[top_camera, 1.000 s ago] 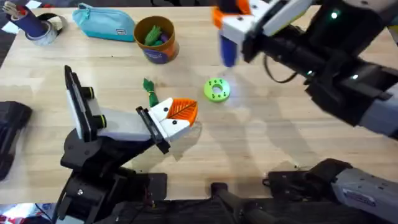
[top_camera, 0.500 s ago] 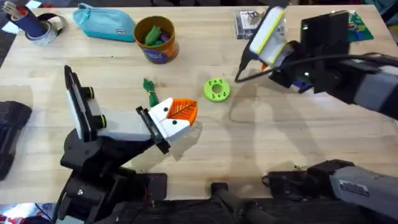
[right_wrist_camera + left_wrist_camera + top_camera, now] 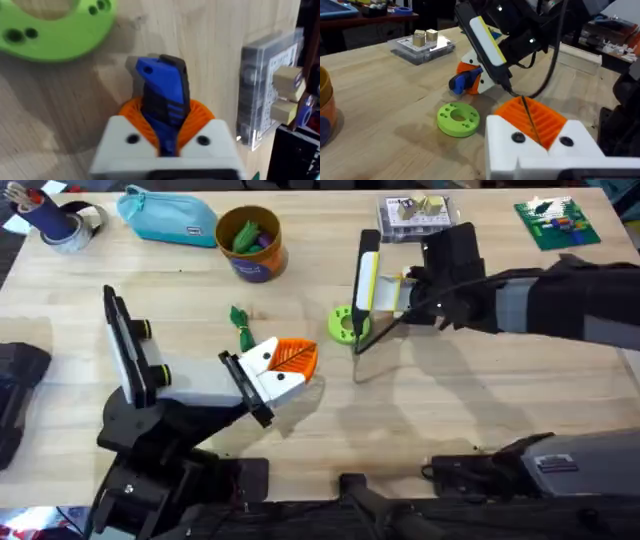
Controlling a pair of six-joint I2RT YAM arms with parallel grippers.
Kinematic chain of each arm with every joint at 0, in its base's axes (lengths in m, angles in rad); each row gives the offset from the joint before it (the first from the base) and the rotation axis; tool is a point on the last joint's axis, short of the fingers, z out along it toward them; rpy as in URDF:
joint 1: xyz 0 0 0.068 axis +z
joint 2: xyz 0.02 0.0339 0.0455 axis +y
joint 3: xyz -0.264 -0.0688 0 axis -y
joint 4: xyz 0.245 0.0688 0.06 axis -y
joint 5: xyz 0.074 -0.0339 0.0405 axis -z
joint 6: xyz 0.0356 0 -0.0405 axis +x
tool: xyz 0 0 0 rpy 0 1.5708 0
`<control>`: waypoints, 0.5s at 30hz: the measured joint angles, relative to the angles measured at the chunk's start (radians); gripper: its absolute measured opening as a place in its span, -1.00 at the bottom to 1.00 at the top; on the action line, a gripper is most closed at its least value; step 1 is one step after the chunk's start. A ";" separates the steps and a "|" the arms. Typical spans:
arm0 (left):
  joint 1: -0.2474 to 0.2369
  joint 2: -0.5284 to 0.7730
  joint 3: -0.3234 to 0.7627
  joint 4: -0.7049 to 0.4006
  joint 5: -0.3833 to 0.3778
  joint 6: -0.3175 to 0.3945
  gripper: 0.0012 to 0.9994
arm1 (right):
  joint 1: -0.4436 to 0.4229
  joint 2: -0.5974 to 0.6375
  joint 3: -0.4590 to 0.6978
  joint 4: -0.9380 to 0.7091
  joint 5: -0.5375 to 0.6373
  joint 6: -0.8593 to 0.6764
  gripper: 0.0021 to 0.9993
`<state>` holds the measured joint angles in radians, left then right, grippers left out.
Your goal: Pick up the gripper from the table and insert it into the empty holder that is missing its gripper. Then pick up a screw, insert it into the mounting hole, and use the screwdriver to tighten it. Finally, clean up the table by picking up the vegetable and placing it into the bucket.
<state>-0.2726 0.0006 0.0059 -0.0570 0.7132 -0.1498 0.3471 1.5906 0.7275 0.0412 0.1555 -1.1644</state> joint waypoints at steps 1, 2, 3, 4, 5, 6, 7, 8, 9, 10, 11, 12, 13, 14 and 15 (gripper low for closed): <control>0.000 0.000 0.000 0.000 0.000 0.000 -0.98 | 0.007 0.000 0.005 -0.006 0.004 -0.002 -0.39; 0.000 0.000 0.000 0.000 0.000 0.000 -0.98 | 0.015 0.000 0.009 -0.009 0.015 -0.005 -0.17; 0.000 0.000 0.000 0.000 0.000 0.000 -0.98 | 0.021 -0.001 0.013 -0.005 0.034 -0.005 0.14; 0.000 0.000 0.000 0.000 0.000 0.000 -0.98 | 0.026 -0.001 0.020 -0.001 0.056 0.000 0.43; 0.000 0.000 0.000 0.000 0.000 0.000 -0.98 | 0.031 -0.003 0.027 0.002 0.082 0.012 0.72; 0.000 0.000 0.000 0.000 0.000 0.000 -0.98 | 0.035 -0.006 0.032 0.003 0.105 0.024 0.92; 0.000 0.000 0.000 0.000 0.000 0.000 -0.98 | 0.039 -0.010 0.033 -0.002 0.123 0.039 0.97; 0.000 0.000 0.000 0.000 0.000 0.000 -0.98 | 0.042 -0.014 0.033 -0.011 0.140 0.058 0.98; 0.000 0.000 0.000 0.000 0.000 0.000 -0.98 | 0.044 -0.016 0.033 -0.017 0.153 0.079 0.99; 0.000 0.000 0.000 0.000 0.000 0.000 -0.98 | 0.046 -0.020 0.032 -0.024 0.164 0.102 0.99; 0.000 0.000 0.000 0.000 0.000 0.000 -0.98 | 0.047 -0.027 0.030 -0.031 0.172 0.130 0.99; 0.000 0.000 0.000 0.000 0.000 0.000 -0.98 | 0.047 -0.036 0.027 -0.041 0.178 0.157 0.99; 0.000 0.000 0.000 0.000 0.000 0.000 -0.98 | 0.048 -0.048 0.021 -0.052 0.185 0.188 0.99; 0.000 0.000 0.000 0.000 0.000 0.000 -0.98 | 0.048 -0.064 0.017 -0.062 0.189 0.218 0.99; 0.000 0.000 0.000 0.000 0.000 0.000 -0.98 | 0.048 -0.085 0.013 -0.080 0.192 0.255 0.99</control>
<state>-0.2726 0.0006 0.0059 -0.0570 0.7132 -0.1501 0.3946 1.5054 0.7402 -0.0383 0.3475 -0.9096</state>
